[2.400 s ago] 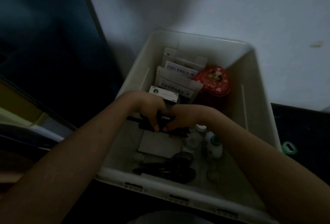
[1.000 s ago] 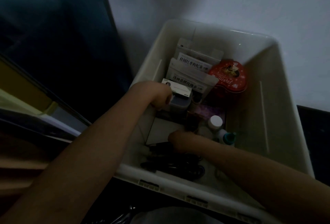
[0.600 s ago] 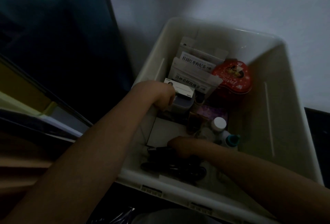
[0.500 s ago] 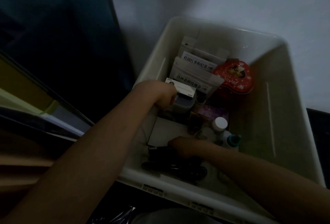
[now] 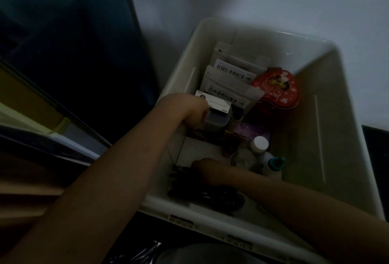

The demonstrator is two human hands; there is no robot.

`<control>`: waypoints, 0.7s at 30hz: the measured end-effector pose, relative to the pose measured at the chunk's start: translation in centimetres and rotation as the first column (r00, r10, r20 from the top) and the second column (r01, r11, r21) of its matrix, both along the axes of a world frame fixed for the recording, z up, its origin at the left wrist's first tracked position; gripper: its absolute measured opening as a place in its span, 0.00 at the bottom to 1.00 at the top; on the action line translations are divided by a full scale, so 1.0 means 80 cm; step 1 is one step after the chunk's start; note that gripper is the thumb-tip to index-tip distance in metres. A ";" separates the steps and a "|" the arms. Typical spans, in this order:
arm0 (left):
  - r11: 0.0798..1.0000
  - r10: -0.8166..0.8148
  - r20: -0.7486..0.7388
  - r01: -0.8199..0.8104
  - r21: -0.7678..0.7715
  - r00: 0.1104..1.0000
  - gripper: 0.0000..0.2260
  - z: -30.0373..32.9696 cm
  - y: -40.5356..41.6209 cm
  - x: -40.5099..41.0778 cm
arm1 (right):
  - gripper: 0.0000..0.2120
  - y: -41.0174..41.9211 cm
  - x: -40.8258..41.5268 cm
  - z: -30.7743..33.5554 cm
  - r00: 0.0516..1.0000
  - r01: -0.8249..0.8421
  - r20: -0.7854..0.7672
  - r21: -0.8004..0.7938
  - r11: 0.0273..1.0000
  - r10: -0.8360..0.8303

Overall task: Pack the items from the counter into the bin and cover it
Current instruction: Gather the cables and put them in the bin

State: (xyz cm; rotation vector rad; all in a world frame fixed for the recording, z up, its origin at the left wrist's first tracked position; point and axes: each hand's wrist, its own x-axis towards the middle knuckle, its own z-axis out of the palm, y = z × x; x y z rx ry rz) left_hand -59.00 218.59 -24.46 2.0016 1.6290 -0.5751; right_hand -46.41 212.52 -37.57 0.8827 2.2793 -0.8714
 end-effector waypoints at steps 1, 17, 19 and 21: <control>1.000 -0.002 0.000 0.002 0.003 1.000 0.18 0.000 0.000 0.000 | 0.20 0.001 -0.001 0.002 1.000 -0.007 -0.018 0.031 1.000 0.007; 1.000 0.014 0.006 -0.014 0.004 1.000 0.18 0.001 0.001 0.001 | 0.18 0.012 -0.002 -0.004 0.990 -0.124 0.077 0.115 0.986 0.116; 1.000 0.015 0.007 -0.015 0.009 1.000 0.18 0.003 -0.001 0.000 | 0.19 0.011 0.000 0.000 0.986 -0.152 0.095 0.132 0.980 0.140; 1.000 0.017 0.018 -0.017 0.010 1.000 0.18 0.002 -0.001 0.000 | 0.18 0.012 0.001 0.002 0.981 -0.186 0.086 0.142 0.972 0.175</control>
